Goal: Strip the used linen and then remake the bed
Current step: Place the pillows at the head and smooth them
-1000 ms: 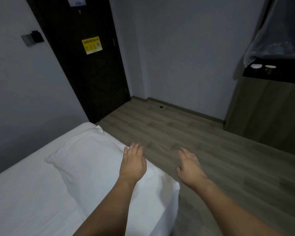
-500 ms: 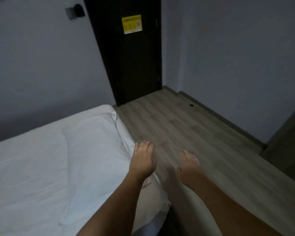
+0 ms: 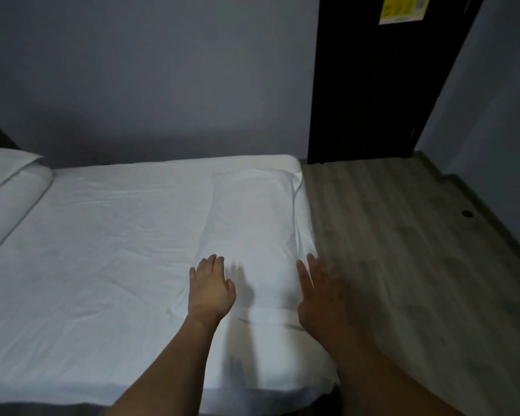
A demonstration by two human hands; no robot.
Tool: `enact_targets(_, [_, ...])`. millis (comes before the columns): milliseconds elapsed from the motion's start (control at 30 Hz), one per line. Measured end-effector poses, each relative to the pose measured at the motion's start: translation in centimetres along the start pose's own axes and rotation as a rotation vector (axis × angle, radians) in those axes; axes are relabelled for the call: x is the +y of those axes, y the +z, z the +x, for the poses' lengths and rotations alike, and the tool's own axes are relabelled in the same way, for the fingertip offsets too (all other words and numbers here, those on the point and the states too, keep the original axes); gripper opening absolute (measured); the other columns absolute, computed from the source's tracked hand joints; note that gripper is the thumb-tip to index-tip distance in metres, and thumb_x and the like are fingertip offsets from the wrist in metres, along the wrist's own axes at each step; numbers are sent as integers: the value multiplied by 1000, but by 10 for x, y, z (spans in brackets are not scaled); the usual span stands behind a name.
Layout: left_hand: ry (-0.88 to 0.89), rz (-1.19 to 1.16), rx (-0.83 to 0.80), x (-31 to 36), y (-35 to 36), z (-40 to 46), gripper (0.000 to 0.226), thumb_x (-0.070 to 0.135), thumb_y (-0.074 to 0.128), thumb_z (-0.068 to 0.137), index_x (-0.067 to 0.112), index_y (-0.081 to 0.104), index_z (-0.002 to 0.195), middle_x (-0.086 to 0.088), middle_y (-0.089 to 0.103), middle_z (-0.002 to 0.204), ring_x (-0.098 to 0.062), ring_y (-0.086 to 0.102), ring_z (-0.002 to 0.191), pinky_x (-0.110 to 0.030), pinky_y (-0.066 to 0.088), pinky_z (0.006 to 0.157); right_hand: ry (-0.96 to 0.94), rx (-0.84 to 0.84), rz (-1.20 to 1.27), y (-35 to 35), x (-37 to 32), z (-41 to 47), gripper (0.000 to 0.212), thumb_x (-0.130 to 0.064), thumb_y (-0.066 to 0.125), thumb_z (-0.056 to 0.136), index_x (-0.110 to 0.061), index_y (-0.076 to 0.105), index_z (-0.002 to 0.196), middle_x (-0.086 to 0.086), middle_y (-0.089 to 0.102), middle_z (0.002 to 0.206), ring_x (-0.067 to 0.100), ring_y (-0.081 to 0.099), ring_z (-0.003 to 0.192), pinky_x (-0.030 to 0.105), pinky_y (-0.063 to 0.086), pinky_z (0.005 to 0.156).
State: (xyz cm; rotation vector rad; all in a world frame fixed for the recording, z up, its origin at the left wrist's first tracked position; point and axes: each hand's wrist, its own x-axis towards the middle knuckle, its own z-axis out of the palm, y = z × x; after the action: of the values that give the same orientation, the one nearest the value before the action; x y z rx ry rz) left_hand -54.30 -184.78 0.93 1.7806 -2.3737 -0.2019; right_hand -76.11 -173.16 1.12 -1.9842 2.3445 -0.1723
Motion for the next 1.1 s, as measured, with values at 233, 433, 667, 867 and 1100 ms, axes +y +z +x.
enact_targets(233, [-79, 28, -147, -26, 59, 17, 61, 13, 57, 77, 5, 50, 137, -14, 46, 145, -31, 38, 136, -50, 28, 114, -140, -144, 17, 79, 6, 57, 86, -16, 72, 61, -7, 47, 142, 20, 39, 150, 40, 39, 137, 53, 21, 111])
enact_targets(433, [62, 91, -342, -69, 169, 51, 78, 20, 55, 84, 22, 22, 154, -3, 15, 162, -29, 10, 150, -46, 7, 121, -209, -235, 33, 210, -21, 100, 72, -14, 59, 63, -6, 55, 135, 19, 46, 144, 38, 43, 133, 53, 26, 109])
enact_targets(667, [98, 203, -286, -128, 308, 59, 105, 27, 58, 64, 27, 7, 156, -10, 4, 164, -36, -2, 150, -66, 3, 115, -227, -177, 24, 332, -17, 115, 103, -37, 71, 59, -4, 32, 149, 24, 19, 157, 42, 16, 145, 59, 16, 115])
enact_targets(867, [262, 178, 12, -140, 327, 68, 92, 26, 65, 63, 16, 34, 149, -21, 23, 157, -45, 14, 146, -72, 10, 110, -168, -46, 24, 352, -35, 117, 99, -34, 67, 61, 5, 33, 146, 32, 19, 154, 47, 11, 145, 64, 10, 115])
enact_targets(1100, [273, 170, -186, -138, 309, 95, 118, 38, 64, 53, 18, 10, 156, -21, -1, 161, -42, -4, 148, -71, 8, 111, -159, 12, 2, 352, -42, 135, 88, -11, 69, 54, 11, 45, 136, 35, 37, 141, 51, 31, 132, 61, 23, 112])
